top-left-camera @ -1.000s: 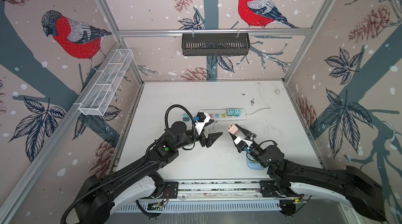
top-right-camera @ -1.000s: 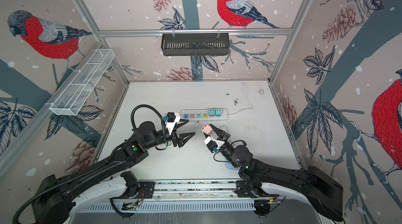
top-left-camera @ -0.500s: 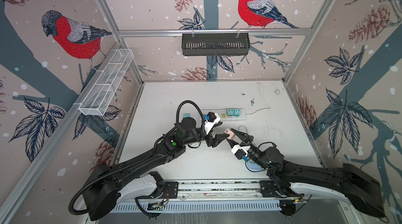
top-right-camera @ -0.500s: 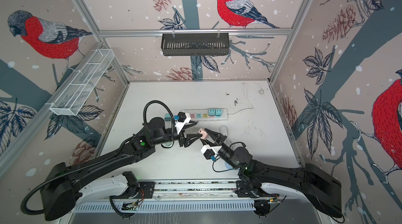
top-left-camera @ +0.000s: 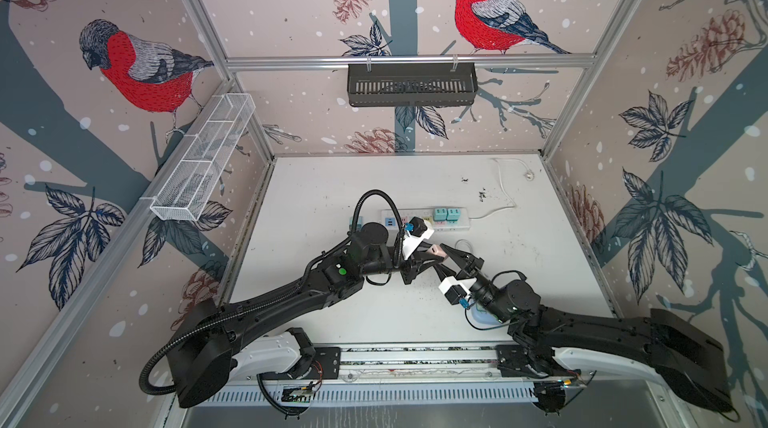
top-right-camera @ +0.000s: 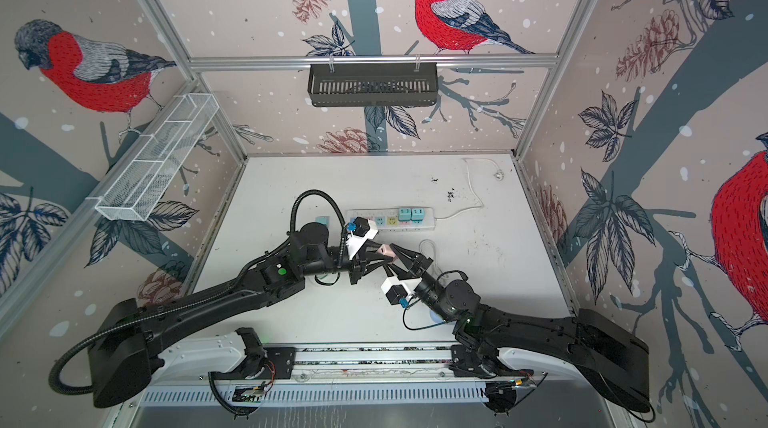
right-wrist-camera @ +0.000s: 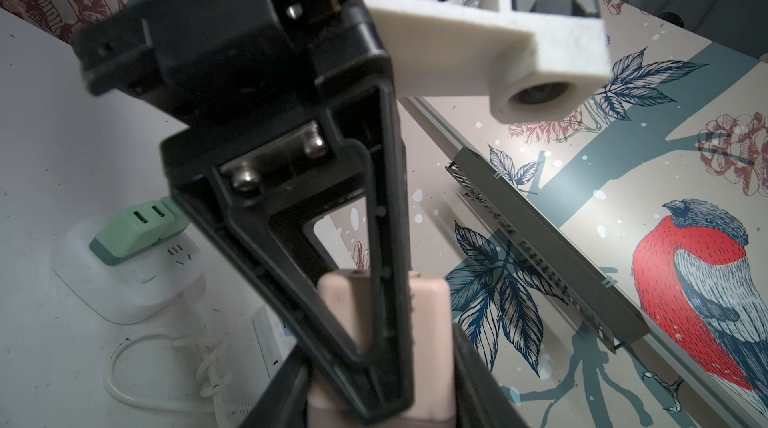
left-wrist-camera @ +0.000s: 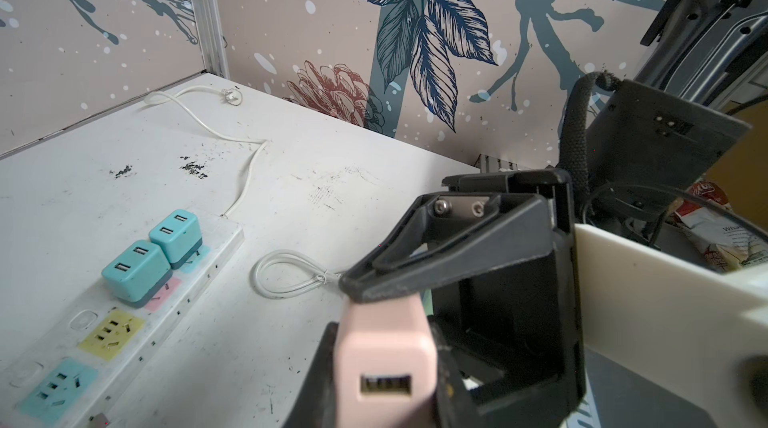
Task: Insert the plug
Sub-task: 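Close the left gripper on the pink adapter held by the right gripper, then open the right gripper and withdraw it while the left gripper holds the adapter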
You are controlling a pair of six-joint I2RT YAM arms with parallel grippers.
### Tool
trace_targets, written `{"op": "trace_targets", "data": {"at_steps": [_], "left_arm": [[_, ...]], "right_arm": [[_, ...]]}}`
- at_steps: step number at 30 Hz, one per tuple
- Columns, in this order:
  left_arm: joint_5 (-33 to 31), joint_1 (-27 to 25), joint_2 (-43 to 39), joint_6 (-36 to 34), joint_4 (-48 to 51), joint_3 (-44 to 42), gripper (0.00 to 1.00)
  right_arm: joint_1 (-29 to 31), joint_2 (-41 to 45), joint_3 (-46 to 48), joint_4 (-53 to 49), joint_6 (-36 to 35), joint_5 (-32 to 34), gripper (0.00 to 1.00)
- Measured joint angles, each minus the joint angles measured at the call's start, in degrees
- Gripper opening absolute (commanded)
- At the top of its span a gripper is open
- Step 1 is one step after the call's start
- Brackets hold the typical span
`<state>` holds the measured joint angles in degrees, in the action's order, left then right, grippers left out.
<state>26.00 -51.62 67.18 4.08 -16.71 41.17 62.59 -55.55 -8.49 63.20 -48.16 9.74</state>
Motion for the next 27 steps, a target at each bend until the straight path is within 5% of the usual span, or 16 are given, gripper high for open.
{"op": "trace_targets", "data": {"at_steps": [1, 2, 3, 11, 19, 27], "left_arm": [[-0.2, 0.0, 0.0, 0.0, -0.2, -0.1, 0.0], [-0.5, -0.1, 0.0, 0.0, -0.2, -0.1, 0.0], [-0.7, -0.2, 0.0, -0.3, -0.4, -0.2, 0.0], [-5.6, -0.3, -1.9, -4.5, -1.2, -3.1, 0.0], [-22.6, -0.3, -10.4, -13.2, -4.7, -11.2, 0.0], [-23.3, -0.3, -14.2, -27.7, -6.7, -16.4, 0.0]], "right_arm": [[0.0, -0.1, -0.1, 0.0, 0.1, 0.0, 0.47], [-0.1, -0.2, -0.1, 0.0, 0.2, 0.0, 0.9], [-0.2, -0.2, -0.1, 0.0, 0.8, 0.0, 1.0], [-2.7, 1.4, 1.1, 0.5, 6.2, 1.7, 1.0], [-11.6, 4.1, 3.6, -2.8, 16.1, 0.3, 1.0], [-24.4, 7.8, 4.7, -5.2, 33.1, 6.3, 1.0]]}}
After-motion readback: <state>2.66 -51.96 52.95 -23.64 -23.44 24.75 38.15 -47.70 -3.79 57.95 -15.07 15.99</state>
